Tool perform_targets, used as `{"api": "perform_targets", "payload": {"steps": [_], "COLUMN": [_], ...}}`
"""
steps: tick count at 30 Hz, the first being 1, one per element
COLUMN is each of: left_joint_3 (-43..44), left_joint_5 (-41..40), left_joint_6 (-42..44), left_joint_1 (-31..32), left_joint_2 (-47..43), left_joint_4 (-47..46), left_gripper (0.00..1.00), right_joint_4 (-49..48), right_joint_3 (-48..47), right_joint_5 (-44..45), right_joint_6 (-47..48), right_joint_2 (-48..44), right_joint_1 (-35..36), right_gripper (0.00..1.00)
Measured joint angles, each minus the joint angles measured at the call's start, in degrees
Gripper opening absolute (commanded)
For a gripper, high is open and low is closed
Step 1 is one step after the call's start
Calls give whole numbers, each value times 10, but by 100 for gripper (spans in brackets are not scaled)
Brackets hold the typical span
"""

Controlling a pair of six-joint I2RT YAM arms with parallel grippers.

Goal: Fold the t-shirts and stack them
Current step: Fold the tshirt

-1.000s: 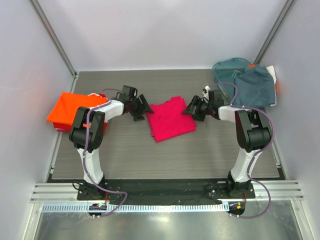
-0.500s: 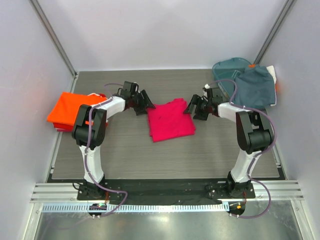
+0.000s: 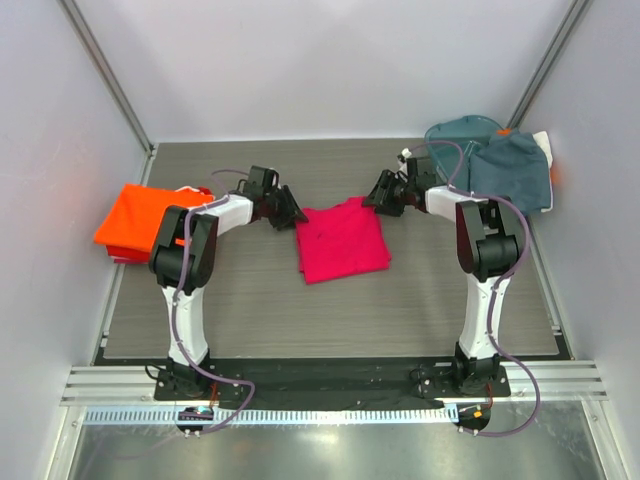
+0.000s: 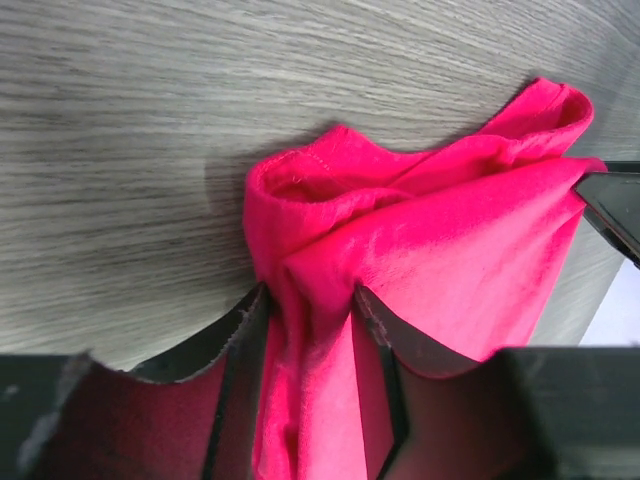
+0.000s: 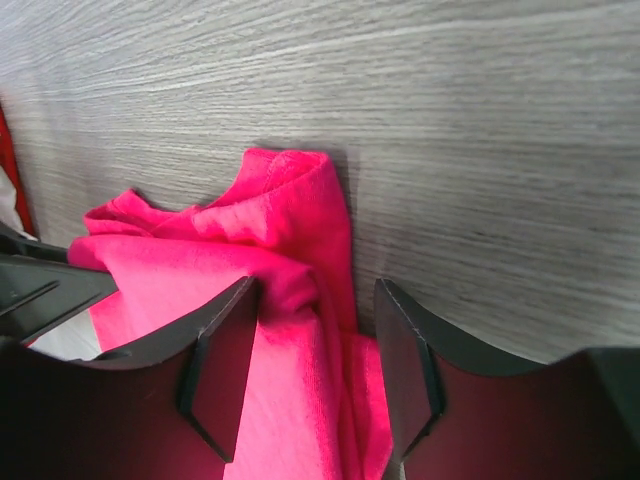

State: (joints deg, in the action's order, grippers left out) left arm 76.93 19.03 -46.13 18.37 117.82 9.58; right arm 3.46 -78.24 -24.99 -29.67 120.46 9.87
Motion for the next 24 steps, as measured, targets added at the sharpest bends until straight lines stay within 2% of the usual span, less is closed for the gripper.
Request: {"api": "perform_targets", "payload": {"steps": [3,6,8,10,17,24], "left_joint_3": [5,17,24,30,38,38], "left_joint_5": [0,0,-2,-3,-4,-5], "left_joint_6": [-1,-2,-4,-5,-14,-17], "left_joint_1": [0,0,1,1,3,3], "left_joint_2": [7,16,21,24,31,37], "left_joint_4": [-2,-7,-12,-14,-31,-56], "left_gripper": [40,45,47,50,57,53], "right_joint_4": [-4,-10,-23,-41,-125,-158], "right_joint_3": [-3,-8,-9,-3,47,88], "right_joint_5": [-10,-26,-42,-53,-104,-109], "right_joint_6": [0,-3,-6,-7,-27,-30], "right_joint_2": [6,11,12,12,10,-7], "right_joint_1": [-2,-4,-6,-9,-31,-36], "right_gripper": [57,74,78,78,70,67]}}
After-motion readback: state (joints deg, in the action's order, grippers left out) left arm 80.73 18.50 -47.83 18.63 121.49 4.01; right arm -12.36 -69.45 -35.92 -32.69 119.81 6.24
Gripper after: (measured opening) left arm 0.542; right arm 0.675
